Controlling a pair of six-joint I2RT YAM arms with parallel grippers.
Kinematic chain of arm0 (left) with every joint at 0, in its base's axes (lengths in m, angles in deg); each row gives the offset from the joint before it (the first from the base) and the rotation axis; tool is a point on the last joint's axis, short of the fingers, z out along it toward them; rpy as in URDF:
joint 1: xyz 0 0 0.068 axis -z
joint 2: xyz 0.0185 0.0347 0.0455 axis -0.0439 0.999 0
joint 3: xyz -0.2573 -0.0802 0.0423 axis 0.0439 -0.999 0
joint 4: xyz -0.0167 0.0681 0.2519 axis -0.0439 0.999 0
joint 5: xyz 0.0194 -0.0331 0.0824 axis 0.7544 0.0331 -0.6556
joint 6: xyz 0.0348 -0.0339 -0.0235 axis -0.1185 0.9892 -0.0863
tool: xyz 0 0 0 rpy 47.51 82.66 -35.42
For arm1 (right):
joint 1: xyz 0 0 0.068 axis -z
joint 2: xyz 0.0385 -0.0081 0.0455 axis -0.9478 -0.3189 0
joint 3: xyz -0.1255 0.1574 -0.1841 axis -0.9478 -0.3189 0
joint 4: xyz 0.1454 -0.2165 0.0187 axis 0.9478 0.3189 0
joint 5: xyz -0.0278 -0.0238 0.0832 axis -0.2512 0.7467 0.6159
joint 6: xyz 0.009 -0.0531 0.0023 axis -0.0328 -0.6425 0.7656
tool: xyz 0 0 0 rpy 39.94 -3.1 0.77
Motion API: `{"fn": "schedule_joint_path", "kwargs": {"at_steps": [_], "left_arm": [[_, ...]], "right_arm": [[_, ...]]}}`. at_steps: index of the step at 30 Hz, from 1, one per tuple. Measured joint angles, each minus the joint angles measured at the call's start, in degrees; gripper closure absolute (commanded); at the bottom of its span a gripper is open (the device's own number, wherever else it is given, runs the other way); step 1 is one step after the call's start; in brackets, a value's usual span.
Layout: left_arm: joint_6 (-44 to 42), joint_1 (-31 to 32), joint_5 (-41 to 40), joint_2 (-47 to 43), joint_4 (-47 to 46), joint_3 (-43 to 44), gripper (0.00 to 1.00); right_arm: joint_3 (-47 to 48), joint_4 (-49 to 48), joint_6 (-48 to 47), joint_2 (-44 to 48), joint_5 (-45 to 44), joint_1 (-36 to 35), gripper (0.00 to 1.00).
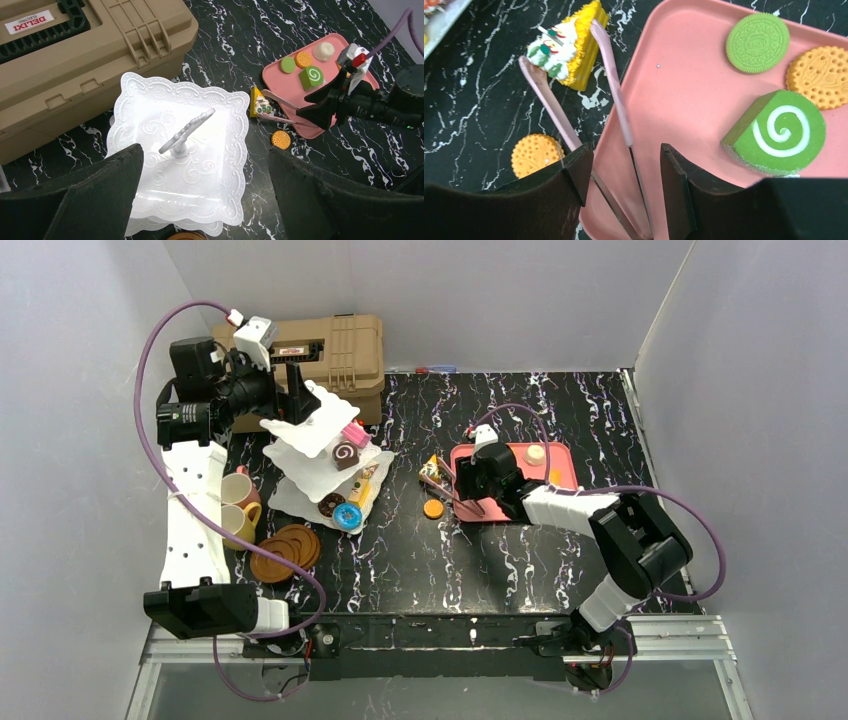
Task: Serve the afternoon tea
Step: Pick up the clamp from the tray, then adjust the clamp.
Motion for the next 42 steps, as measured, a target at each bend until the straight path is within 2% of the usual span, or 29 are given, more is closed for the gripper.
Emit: {"fn": "schedule_joint_path", "kwargs": {"at_steps": [3, 7, 13, 17, 22, 26, 27, 28, 34, 37, 42], "left_arm": [[-0.4, 0.0, 0.4, -0.3, 0.4, 0.0, 0.06], [-1.3, 0.0, 1.3, -0.4, 1.0, 0.0, 0.02], [-5.6, 0.0, 5.3, -2.4, 2.7, 0.0, 0.02], [-10.0, 0.0, 9.9, -5.4, 3.1, -0.3, 0.02], [-17.8, 3.1, 14.6, -10.5, 3.3, -3.4, 0.02], [-29.3, 14.0, 13.8, -13.8, 5.6, -7.1, 0.02], [-34.6, 17.3, 12.5, -14.8, 6.6, -9.0, 0.02], [-35.7, 20.0, 12.3, -15.0, 7.0, -9.5, 0.02], [-53.6, 33.6, 3.3, -18.0, 3.9, -18.2, 0.02], [-62.0, 38.7, -1.3, -19.5, -0.4, -24.1, 0.04], [-74.3, 43.3, -7.2, -20.6, -8.1, -33.1, 0.11]], "right_arm": [[0.0, -0.4, -0.1, -1.7, 0.9, 0.7, 0.45], [0.1, -0.5, -0.4, -4.6, 1.9, 0.7, 0.55], [0.8, -1.8, -1.9, -6.8, 2.3, 0.6, 0.83], [0.8, -0.2, -2.8, -5.9, 2.6, 0.6, 0.88], [2.9, 8.3, -4.1, 0.6, 4.2, 0.6, 0.91], [8.8, 16.2, -4.6, 6.6, 7.0, 0.6, 0.91], [10.7, 18.4, -4.5, 8.0, 7.8, 0.6, 0.91], [12.8, 20.7, -4.4, 9.3, 8.8, 0.6, 0.91], [26.4, 33.5, -0.9, 11.2, 15.8, 0.6, 0.91], [30.5, 37.2, 1.9, 11.2, 20.3, 0.6, 0.91], [33.9, 42.7, 4.6, 10.9, 25.6, 0.3, 0.91]]}}
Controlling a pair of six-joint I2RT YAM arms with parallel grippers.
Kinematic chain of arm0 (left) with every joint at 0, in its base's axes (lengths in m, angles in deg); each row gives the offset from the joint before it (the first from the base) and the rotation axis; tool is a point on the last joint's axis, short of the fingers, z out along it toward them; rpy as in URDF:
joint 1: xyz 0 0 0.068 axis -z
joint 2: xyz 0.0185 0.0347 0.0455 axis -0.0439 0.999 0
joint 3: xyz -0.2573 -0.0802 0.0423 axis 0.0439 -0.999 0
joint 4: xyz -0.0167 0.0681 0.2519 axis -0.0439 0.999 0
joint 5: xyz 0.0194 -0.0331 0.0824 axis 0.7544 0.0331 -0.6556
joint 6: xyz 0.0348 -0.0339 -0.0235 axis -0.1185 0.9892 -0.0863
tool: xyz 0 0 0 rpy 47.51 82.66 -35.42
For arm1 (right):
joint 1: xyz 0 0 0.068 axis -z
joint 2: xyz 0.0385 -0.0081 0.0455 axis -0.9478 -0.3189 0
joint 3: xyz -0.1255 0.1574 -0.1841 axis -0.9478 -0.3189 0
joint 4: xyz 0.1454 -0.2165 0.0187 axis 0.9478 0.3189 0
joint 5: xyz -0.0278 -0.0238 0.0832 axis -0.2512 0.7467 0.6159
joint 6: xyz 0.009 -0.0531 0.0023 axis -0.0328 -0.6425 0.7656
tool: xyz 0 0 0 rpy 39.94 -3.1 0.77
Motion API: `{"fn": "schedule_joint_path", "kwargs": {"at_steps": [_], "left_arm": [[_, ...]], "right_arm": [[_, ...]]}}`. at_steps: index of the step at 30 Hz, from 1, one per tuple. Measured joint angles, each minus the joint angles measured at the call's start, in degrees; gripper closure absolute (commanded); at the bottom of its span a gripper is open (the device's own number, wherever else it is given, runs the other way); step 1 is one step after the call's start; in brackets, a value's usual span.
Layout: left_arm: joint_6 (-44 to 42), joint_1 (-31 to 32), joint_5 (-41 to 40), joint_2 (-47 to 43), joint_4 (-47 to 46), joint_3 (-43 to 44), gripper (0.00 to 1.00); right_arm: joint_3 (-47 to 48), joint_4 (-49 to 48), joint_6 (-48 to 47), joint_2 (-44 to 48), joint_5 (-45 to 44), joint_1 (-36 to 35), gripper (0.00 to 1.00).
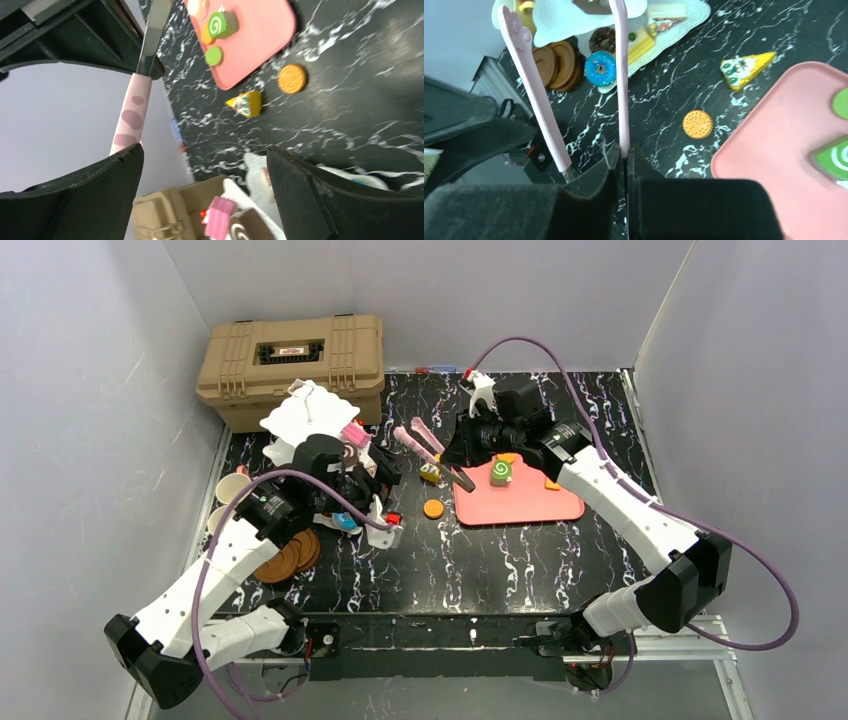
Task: Serve the afternoon tea
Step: Adjust the clamp.
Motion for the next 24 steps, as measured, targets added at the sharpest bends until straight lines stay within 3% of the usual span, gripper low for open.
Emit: {"fn": "schedule_joint_path", "kwargs": {"at_steps": [9, 11, 16, 19, 21, 22, 23, 24], "left_arm": [[-10.2, 3.0, -7.3, 2.0, -14.9, -4.4, 0.17], [-10.4, 3.6, -8.1, 2.5, -17.1, -4.4, 0.27], [-10.1, 4.0, -10.1, 4.1, -17.6, -4.2, 0.72], [-9.2, 4.0, -11.0, 5.2, -16.7, -3.8, 0.80], [-8.4, 4.0, -11.6, 5.8, -16.8, -3.1, 0.91], [-8.0, 4.0, -11.8, 6.0, -16.7, -2.6, 0.96], [-7.3, 4.1, -12.2, 6.0, -16.5, -2.3, 1.00], [-6.4, 4.1, -12.5, 6.0, -16.5, -2.2, 1.00]], "right_arm": [[3.9, 6.7, 1.2, -3.0, 3.8, -1.2, 0.91], [4.5, 7.7, 1.2, -3.8, 3.9, -1.6, 0.91], [5.6, 9.4, 1.2, -4.3, 4.0, -2.3, 0.90], [7.1, 9.7, 1.3, -4.3, 4.2, -2.5, 0.85], [7.5, 9.9, 1.3, -4.3, 4.2, -2.5, 0.76], [7.5, 10.0, 1.4, -4.3, 4.2, -2.5, 0.65], [7.6, 10.1, 1.5, -4.3, 4.2, -2.5, 0.53], [7.7, 10.1, 1.7, -4.3, 4.2, -2.5, 0.30]]}}
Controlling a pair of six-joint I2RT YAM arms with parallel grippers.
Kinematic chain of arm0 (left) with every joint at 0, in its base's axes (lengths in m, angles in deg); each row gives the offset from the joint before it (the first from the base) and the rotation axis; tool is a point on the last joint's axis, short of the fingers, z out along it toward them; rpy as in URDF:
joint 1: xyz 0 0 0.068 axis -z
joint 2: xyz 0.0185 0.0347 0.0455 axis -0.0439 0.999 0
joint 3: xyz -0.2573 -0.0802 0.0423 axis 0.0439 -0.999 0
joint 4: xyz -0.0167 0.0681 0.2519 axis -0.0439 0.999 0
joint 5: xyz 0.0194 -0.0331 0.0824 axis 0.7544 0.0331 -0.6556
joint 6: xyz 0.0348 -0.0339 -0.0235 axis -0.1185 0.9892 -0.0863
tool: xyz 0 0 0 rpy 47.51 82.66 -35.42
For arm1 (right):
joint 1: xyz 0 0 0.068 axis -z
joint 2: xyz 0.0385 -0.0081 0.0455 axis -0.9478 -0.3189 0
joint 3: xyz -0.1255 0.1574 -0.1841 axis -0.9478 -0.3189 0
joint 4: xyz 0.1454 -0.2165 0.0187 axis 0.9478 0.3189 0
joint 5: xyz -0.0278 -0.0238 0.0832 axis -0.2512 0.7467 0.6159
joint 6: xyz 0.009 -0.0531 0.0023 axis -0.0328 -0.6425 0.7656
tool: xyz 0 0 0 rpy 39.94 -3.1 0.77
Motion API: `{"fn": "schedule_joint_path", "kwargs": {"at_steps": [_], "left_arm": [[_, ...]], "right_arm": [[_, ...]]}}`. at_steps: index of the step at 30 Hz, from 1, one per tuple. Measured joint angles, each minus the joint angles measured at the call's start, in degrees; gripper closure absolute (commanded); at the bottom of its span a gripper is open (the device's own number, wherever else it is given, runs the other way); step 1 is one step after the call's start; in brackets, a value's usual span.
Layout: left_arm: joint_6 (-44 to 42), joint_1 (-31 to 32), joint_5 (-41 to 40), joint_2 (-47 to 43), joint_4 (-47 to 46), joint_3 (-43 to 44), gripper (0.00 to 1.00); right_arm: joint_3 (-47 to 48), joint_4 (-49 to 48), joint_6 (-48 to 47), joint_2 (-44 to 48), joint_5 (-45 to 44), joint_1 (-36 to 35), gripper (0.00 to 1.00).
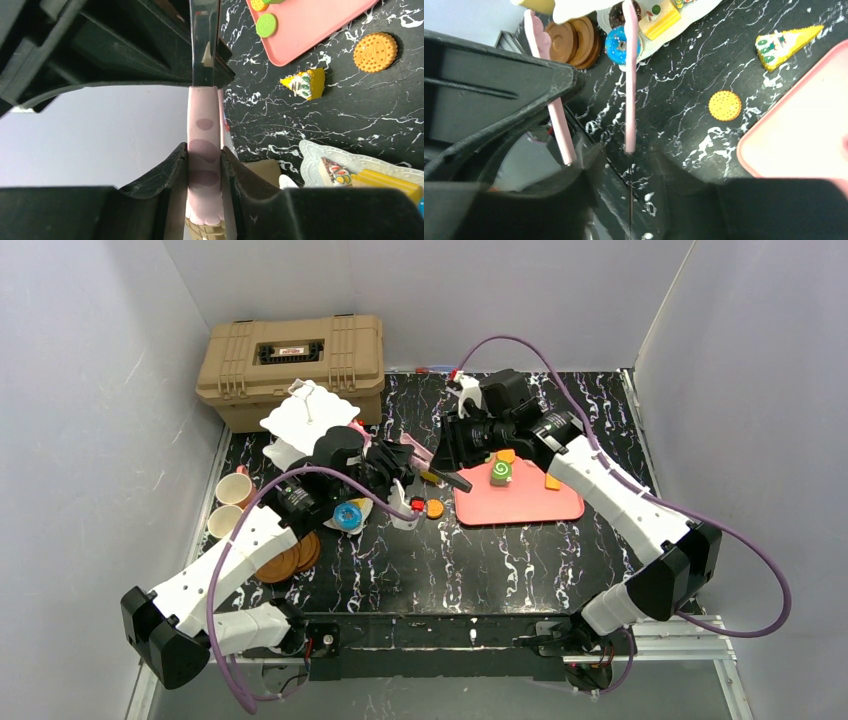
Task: Serve the afternoon tea
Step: Adjust the clamp.
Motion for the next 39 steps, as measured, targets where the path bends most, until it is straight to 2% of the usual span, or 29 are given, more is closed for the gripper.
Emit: {"fn": "schedule_joint_path", "kwargs": {"at_steps": [1, 2, 8, 15, 21, 28, 39], "left_arm": [[0.8, 0.0, -0.3, 0.0, 0.0, 0.1, 1.00], [2.1, 0.1, -0.9, 0.0, 0.0, 0.1, 1.00], [16.0, 0.3, -6.1, -0.2, -0.7, 1.0, 1.00], [40.9, 0.3, -14.9, -0.3, -0.1, 6.3, 1.00], [55.4, 0.3, -17.7, 0.8, 2.4, 10.6, 1.00], [63.2, 0.3, -17.9, 2.0, 3.3, 11.9, 1.00], [65.4, 0.3, -15.8, 2.8, 3.8, 13.4, 1.00]], "right_arm": [[0.2, 0.0, 0.2, 0.0, 0.0, 0.0, 0.07], [0.6, 0.0, 0.3, 0.0, -0.5, 0.0, 0.02], [1.4, -2.2, 2.8, 2.5, -7.2, 1.3, 0.02], [-6.6, -19.2, 13.3, 19.9, -16.0, 5.1, 0.02], [-11.9, -30.3, 20.0, 23.4, -15.2, 4.2, 0.02], [-16.2, -32.2, 22.1, 18.5, -16.5, -0.8, 0.02], [-16.5, -39.4, 20.8, 13.1, -23.9, -9.9, 0.02]]}}
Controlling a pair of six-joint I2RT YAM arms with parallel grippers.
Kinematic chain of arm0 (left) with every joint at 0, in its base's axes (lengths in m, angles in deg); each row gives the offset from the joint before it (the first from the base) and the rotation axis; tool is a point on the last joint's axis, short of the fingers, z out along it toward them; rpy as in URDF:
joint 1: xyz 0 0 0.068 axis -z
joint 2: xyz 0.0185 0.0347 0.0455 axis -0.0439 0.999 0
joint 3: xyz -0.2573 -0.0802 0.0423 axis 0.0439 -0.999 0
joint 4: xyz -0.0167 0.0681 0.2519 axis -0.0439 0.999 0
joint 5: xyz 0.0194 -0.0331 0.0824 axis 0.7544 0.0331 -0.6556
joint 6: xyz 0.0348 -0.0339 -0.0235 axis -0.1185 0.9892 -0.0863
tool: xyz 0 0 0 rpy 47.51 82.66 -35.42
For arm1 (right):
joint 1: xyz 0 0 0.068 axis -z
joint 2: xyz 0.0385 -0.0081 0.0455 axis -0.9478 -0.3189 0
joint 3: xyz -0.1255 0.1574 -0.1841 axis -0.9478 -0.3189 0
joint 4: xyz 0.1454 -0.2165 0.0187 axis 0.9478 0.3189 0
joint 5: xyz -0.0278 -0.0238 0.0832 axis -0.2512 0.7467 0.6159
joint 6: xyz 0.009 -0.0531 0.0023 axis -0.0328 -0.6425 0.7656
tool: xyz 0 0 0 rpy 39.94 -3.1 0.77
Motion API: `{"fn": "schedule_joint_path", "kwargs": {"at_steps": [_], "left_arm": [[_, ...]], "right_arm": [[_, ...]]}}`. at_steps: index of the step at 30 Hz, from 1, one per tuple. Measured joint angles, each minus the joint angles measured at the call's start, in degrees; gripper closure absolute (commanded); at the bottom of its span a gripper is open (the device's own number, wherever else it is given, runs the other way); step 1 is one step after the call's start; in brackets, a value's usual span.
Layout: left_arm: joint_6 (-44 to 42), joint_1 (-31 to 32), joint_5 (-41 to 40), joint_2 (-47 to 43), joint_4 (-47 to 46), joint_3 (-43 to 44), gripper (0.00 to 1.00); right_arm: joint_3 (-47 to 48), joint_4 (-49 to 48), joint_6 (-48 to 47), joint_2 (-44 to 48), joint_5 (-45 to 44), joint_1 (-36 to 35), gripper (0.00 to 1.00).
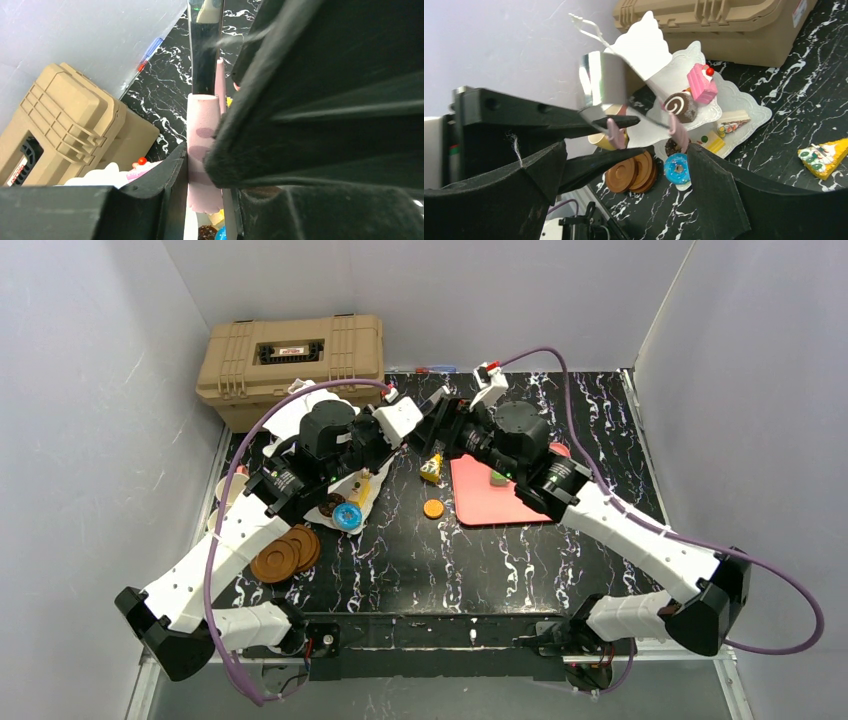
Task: Serve the afternoon tea
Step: Adjust the clamp.
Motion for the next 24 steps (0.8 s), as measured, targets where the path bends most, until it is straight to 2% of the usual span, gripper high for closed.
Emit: {"fn": "schedule_joint_path", "kwargs": {"at_steps": [9, 13, 20, 24], "left_arm": [[0.1, 0.0, 2.6, -1.2, 0.0, 0.0, 1.00], [-0.1, -0.4, 2.3, -1.4, 0.2, 0.0, 1.00], [-0.5, -0.5, 3.0, -1.4, 0.2, 0.0, 1.00], [-1.2, -0.5, 3.4, -1.7, 0.1, 0.0, 0.77]], "right_arm": [[0.0, -3.6, -0.7, -3.2, -3.7, -0.9, 0.02], [0.0, -5.1, -0.7, -3.9, -3.8, -1.4, 0.12], [-0.1, -7.4, -1.3, -4.2, -2.7, -1.8, 0.44], [-0.1, -7.5, -1.6, -4.4, -3.0, -1.9, 0.49]]}}
